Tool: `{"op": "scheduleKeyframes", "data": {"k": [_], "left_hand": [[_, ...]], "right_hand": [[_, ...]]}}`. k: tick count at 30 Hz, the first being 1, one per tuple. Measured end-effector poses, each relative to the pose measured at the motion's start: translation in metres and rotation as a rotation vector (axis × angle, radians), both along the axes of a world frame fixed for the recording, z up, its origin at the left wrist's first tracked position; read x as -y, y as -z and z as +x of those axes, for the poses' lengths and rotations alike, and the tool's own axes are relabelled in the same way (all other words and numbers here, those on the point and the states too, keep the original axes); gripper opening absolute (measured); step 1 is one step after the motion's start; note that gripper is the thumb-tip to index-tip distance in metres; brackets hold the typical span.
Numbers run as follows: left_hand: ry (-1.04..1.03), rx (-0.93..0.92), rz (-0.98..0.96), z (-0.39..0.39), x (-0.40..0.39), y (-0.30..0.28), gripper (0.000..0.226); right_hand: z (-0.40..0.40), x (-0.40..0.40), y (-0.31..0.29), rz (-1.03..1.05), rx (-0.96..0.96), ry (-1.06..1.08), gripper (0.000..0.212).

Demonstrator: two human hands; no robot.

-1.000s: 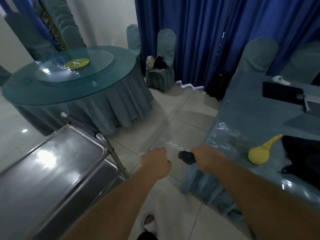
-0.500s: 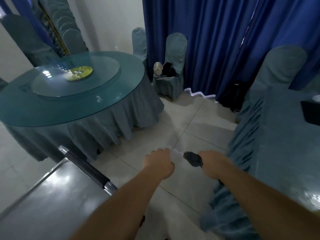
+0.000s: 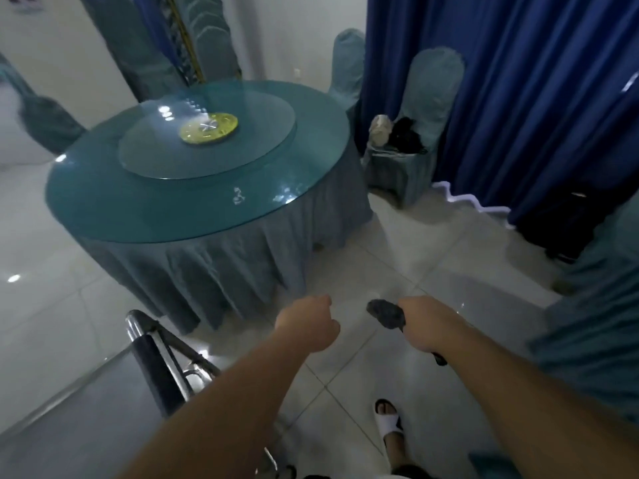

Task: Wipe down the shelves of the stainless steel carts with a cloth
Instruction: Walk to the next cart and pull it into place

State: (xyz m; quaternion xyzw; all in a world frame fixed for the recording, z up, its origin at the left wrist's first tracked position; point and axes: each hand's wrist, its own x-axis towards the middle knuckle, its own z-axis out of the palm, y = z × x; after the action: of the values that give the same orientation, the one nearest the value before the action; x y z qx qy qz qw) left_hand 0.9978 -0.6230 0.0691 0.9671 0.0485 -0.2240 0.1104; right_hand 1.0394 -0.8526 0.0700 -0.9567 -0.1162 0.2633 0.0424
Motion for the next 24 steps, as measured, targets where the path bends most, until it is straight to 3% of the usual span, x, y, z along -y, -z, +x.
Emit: {"op": "scheduleKeyframes", "data": {"k": [10, 16, 24], "left_hand": [[-0.465, -0.006, -0.052, 0.098, -0.057, -0.004, 0.04], [-0.792, 0.006, -0.084, 0.09, -0.144, 0.004, 0.05], [-0.973, 0.024, -0.126, 0.12, -0.267, 0.033, 0.052]], "right_hand": [[0.196, -0.094, -0.01, -0.017, -0.012, -0.35, 0.011], [0.241, -0.208, -0.013, 0.014, -0.031, -0.605, 0.01], [0.285, -0.372, -0.017, 0.03, 0.028, -0.807, 0.012]]}}
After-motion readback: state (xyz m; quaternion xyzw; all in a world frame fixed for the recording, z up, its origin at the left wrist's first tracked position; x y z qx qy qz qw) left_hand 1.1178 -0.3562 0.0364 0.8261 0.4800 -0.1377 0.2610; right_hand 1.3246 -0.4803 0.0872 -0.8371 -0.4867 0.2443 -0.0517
